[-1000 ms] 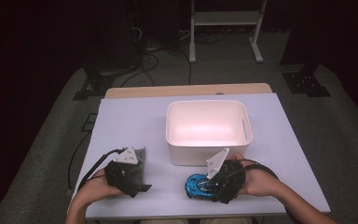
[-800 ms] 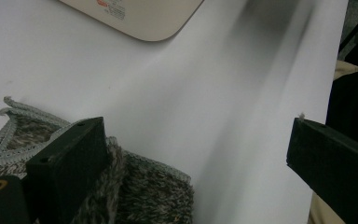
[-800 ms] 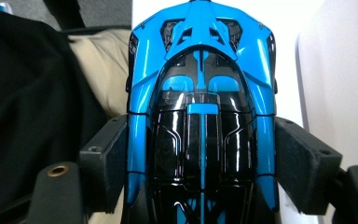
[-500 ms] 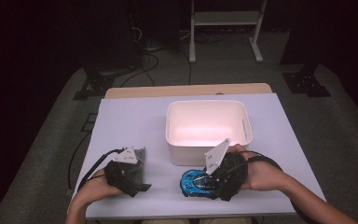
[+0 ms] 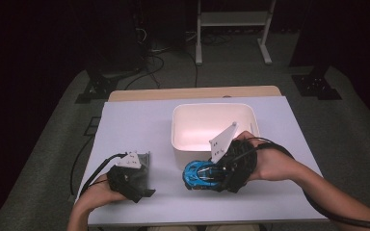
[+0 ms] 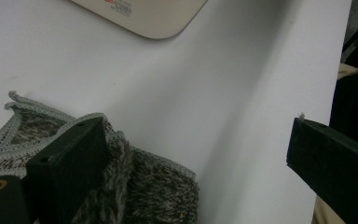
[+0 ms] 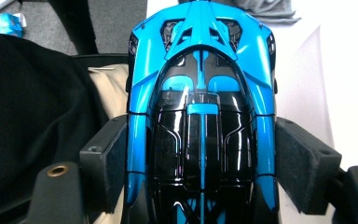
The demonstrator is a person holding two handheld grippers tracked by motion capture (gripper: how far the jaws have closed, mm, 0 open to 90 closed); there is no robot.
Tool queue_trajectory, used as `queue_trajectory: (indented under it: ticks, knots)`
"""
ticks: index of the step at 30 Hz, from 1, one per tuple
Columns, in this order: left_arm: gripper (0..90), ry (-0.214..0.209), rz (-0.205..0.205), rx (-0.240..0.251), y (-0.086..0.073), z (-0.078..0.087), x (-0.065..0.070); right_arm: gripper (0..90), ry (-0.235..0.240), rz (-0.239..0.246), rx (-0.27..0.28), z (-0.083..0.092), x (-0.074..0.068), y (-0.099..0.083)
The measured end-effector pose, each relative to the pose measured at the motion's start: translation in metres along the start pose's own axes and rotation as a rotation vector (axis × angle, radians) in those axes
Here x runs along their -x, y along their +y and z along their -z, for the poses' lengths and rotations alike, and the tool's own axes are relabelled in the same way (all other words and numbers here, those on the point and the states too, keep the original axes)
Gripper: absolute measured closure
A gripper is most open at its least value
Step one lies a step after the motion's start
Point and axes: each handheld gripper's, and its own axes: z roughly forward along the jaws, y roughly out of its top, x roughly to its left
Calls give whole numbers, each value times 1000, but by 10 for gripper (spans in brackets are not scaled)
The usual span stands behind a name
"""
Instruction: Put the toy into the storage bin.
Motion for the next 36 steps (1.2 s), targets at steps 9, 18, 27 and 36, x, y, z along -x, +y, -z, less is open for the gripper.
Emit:
queue_trajectory:
  ticks: [9,18,27,36]
  knots:
    - [45,2,11,2,-2,0,-2,252,-25,-1,3,24,13,11]
    - [45,8,19,9,-5,2,-4,252,-42,-2,-3,39,27,20]
    - [45,19,20,8,-5,5,-5,253,-44,-4,-15,50,51,29]
    - [45,22,17,4,-5,5,-6,253,-56,-14,-29,55,67,33]
